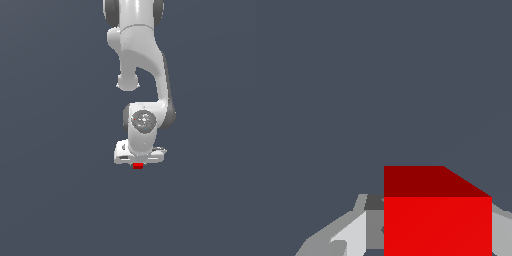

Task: Pick up the red cube and move it to a goal position.

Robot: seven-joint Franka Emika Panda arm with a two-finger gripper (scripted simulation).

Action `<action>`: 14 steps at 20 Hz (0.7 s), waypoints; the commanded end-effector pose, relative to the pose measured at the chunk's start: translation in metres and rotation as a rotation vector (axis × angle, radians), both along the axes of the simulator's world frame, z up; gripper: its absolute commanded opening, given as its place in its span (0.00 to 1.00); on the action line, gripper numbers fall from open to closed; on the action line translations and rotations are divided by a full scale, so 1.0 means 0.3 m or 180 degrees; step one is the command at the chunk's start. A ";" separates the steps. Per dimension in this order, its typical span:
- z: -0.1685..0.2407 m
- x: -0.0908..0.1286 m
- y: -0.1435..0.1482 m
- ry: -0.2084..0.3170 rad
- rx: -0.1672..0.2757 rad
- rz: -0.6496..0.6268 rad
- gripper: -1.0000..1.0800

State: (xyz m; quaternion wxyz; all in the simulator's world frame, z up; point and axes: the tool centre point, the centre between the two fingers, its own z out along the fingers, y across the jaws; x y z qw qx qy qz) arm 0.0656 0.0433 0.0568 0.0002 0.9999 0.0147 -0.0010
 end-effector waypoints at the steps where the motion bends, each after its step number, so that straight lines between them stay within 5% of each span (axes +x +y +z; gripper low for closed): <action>1: 0.054 -0.021 -0.006 -0.0006 0.0000 0.0000 0.00; 14: 0.375 -0.156 -0.041 -0.0006 0.0002 0.0000 0.00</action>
